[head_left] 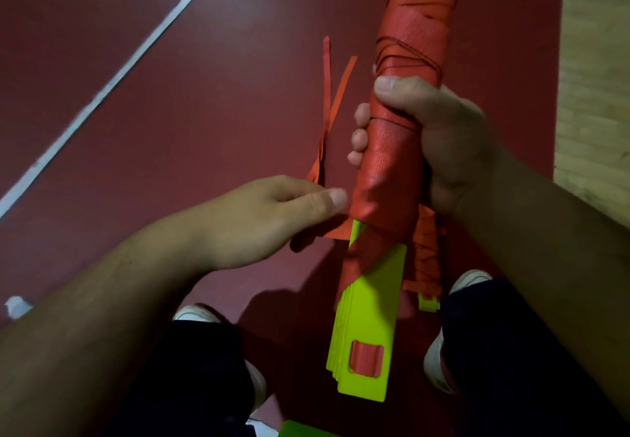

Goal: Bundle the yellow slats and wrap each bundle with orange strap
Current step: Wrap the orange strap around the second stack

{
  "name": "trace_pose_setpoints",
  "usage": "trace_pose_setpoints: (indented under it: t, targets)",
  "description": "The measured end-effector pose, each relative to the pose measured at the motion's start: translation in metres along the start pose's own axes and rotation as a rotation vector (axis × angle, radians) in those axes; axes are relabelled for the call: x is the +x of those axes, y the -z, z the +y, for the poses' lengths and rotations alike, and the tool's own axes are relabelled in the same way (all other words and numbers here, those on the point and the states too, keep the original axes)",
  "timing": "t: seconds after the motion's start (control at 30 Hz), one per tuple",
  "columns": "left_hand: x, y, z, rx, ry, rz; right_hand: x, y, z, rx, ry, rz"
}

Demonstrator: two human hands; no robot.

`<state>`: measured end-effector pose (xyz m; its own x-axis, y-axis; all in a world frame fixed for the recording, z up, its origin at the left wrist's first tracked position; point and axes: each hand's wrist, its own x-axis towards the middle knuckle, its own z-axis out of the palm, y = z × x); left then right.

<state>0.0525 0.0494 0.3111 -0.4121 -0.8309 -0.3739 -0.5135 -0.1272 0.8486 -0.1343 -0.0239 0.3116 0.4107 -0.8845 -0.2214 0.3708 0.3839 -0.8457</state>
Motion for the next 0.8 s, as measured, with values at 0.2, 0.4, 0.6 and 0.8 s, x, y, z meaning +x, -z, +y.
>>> trace_pose_setpoints:
  t: [0.2,0.4,0.6,0.8]
  targets:
    - [0.004,-0.013,0.002,0.205,-0.046,0.037,0.001,-0.004,0.005,-0.150,0.121,0.204]
    - [0.013,-0.041,0.005,0.642,0.076,0.316,0.003,-0.004,0.013,-0.317,0.251,0.357]
    - [0.011,-0.042,0.006,0.327,-0.051,0.265,-0.001,-0.009,0.005,-0.174,0.153,0.219]
    - [0.004,-0.020,0.007,-0.126,-0.198,-0.153,-0.009,-0.005,-0.008,0.072,-0.052,-0.073]
